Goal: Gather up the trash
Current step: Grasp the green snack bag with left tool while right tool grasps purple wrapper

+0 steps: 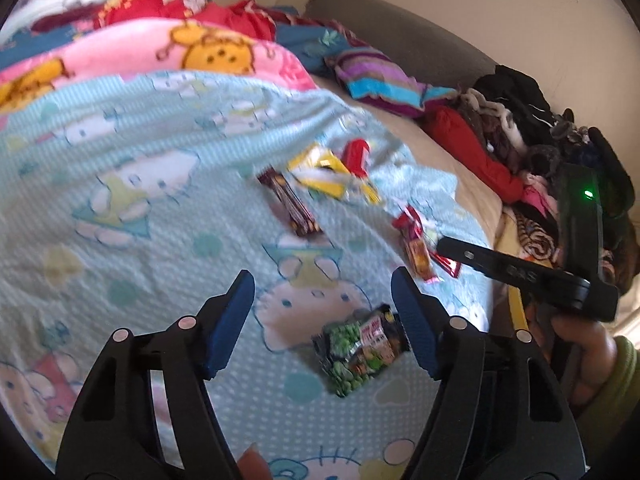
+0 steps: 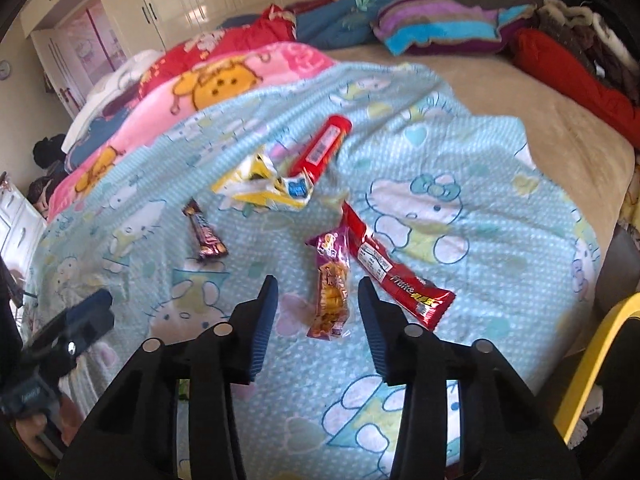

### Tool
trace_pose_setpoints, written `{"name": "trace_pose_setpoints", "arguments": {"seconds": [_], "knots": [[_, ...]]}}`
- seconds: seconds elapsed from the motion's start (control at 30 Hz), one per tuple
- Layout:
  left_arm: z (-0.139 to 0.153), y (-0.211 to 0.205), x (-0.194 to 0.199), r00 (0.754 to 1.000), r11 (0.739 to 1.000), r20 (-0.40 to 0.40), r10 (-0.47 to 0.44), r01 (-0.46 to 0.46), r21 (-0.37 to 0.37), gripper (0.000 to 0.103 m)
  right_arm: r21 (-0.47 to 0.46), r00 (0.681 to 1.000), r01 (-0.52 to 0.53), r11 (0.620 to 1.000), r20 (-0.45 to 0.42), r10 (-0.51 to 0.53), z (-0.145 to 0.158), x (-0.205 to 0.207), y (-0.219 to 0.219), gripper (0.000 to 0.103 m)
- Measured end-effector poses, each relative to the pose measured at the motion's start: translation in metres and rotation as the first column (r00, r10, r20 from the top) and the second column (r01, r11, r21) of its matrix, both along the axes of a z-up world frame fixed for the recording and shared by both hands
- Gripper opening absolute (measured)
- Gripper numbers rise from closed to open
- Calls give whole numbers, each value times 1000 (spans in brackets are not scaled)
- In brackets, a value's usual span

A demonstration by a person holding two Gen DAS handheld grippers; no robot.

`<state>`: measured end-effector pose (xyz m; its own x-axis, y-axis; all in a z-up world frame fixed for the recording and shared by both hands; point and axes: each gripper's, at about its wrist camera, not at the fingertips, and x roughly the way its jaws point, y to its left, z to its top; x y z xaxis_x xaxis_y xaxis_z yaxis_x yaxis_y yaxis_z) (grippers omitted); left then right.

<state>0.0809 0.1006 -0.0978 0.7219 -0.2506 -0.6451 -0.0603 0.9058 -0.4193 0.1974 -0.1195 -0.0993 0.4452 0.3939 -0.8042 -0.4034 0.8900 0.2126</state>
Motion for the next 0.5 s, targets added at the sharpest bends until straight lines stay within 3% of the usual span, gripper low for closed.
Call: {"name": "trace_pose_setpoints", "arguments": {"seconds": [0.3, 0.47, 0.5], "knots": [[-25, -10, 4, 995, 997, -85, -59, 54, -63, 58, -48, 995, 6, 999, -99, -11, -35, 16, 5, 35], [-34, -16, 4, 990, 995, -112, -85, 78, -65, 58, -21, 993, 7, 1000, -119, -10, -39, 18, 1, 19], [-34, -18, 4, 990, 995, -112, -87, 80, -64, 58, -9, 993, 4, 1000, -118, -5, -38, 17, 0, 11]]}}
